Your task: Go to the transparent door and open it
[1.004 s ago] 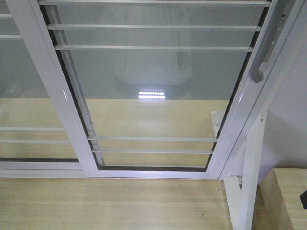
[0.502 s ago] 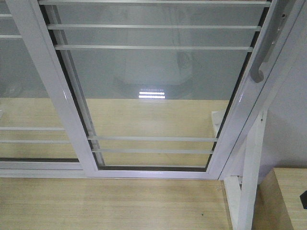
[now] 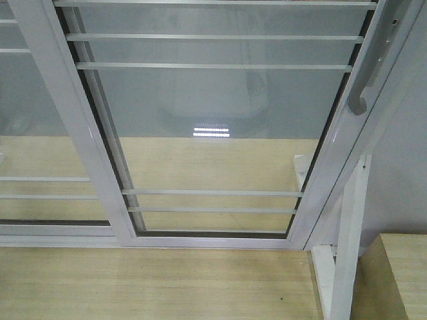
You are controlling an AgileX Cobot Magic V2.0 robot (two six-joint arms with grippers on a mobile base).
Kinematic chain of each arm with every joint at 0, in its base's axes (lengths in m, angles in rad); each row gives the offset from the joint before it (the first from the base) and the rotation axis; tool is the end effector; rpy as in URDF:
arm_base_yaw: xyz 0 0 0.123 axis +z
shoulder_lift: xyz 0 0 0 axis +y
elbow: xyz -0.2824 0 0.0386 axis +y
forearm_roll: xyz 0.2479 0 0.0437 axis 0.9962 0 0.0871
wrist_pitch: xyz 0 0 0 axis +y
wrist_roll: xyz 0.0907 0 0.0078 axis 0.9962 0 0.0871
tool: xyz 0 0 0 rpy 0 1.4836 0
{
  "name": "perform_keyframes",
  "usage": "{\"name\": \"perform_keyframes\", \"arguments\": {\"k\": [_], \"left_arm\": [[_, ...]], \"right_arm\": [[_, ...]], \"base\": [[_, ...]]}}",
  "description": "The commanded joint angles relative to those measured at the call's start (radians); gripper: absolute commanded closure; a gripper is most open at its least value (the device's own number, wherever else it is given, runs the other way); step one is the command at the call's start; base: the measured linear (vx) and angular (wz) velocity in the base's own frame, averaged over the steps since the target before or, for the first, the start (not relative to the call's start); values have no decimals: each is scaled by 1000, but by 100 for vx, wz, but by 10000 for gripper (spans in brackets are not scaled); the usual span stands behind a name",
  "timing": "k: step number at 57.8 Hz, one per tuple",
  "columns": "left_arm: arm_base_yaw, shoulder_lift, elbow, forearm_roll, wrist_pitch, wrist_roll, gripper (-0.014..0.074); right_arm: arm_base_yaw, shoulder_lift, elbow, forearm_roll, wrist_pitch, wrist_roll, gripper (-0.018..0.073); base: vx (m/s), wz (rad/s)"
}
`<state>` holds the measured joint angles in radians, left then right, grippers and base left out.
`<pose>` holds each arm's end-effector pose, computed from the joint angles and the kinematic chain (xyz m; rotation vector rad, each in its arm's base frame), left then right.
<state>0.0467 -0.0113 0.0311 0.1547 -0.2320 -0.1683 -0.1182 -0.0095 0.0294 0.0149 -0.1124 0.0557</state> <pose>0.0530 -0.0007 0.2237 -0.0105 1.2742 0.0024 0.0552 -0.0067 0.2138 0.1325 1.3849 -0.0409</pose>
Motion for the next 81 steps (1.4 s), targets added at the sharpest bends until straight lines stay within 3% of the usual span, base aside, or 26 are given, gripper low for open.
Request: {"name": "perform_keyframes", "arguments": {"k": [1, 6, 19, 36, 63, 77, 81], "left_arm": [[1, 6, -28, -4, -137, -46, 594], [1, 8, -102, -3, -97, -100, 594], [1, 102, -383, 0, 97, -99, 594], [1, 460, -669, 8, 141, -98, 594], [1, 855, -701, 5, 140, -99, 594], [1, 906, -701, 5, 147, -99, 588], [1, 906, -701, 8, 150, -98, 570]], "right_arm": [[-2, -16, -57, -4, -127, -11, 565], [-2, -16, -145, -4, -62, -11, 565], [-2, 80, -423, -15, 162, -15, 565], [-2, 393, -671, -62, 175, -18, 565], [-1, 879, -710, -63, -61, -17, 565], [-1, 985, -710, -200, -18, -17, 559], [-1, 993, -710, -198, -17, -10, 550]], "base": [[0, 0], [0, 0], [0, 0], [0, 0], [0, 0], [0, 0], [0, 0]]}}
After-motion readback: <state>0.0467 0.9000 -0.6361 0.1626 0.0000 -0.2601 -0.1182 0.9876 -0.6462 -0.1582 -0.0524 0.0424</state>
